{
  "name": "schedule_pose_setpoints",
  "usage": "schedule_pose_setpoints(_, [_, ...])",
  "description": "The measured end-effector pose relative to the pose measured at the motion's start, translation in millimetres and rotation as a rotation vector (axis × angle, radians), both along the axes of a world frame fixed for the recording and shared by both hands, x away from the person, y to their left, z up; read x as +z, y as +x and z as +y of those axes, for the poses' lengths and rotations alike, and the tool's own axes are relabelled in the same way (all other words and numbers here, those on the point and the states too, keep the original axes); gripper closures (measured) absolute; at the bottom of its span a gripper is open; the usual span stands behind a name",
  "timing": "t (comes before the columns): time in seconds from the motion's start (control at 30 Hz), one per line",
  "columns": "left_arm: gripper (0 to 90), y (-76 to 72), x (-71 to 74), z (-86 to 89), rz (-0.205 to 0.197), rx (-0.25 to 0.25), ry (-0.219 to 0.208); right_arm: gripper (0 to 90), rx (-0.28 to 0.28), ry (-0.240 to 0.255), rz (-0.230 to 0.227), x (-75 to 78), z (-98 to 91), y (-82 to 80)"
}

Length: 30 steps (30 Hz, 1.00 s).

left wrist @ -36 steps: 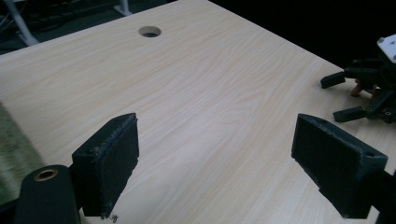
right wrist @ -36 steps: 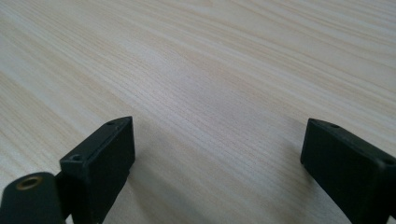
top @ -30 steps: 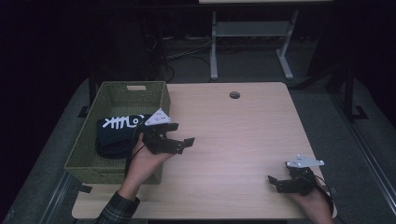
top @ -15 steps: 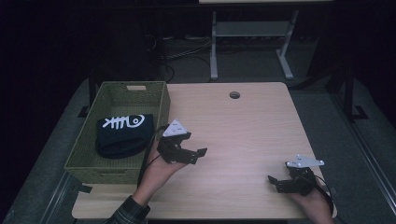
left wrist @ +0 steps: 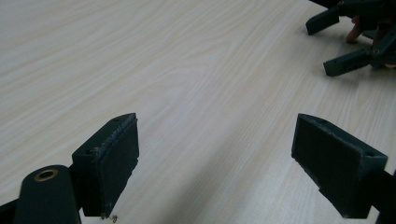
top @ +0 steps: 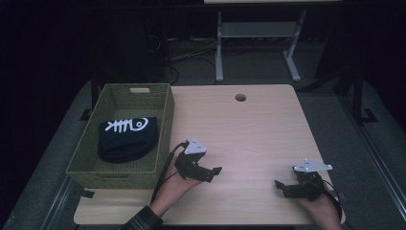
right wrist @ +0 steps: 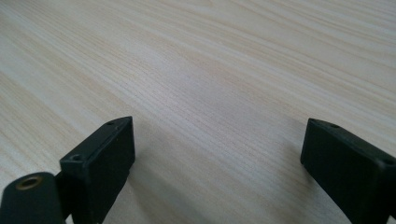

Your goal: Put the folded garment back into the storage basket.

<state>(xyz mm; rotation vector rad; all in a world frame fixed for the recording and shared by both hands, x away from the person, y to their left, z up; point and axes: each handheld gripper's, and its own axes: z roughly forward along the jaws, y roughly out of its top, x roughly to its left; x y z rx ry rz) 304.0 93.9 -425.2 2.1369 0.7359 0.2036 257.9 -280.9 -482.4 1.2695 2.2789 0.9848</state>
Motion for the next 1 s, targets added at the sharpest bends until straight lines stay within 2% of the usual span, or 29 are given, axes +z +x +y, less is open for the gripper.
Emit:
schedule_pose_setpoints(0.17, [14.5, -1.4, -12.4, -2.4, 0.001, 0.008, 0.009, 9.6, 0.000, 0.000, 0.000, 0.0, 0.0, 0.0])
schedule_pose_setpoints(0.33, [14.5, -1.7, -24.9, -3.8, 0.008, 0.007, 0.057, 9.6, 0.000, 0.000, 0.000, 0.0, 0.0, 0.0])
schedule_pose_setpoints(0.6, [14.5, -1.4, -40.6, -4.0, 0.028, 0.018, 0.102, 9.6, -0.001, 0.000, 0.000, 0.0, 0.1, 0.0])
schedule_pose_setpoints(0.8, [14.4, -0.7, -46.9, -4.8, 0.020, 0.034, 0.134, 9.6, 0.000, 0.000, 0.000, 0.0, 0.0, 0.0])
schedule_pose_setpoints(1.0, [13.9, -3.2, -49.0, -6.5, -0.017, 0.034, 0.161, 9.6, 0.000, 0.000, 0.000, 0.0, 0.0, 0.0])
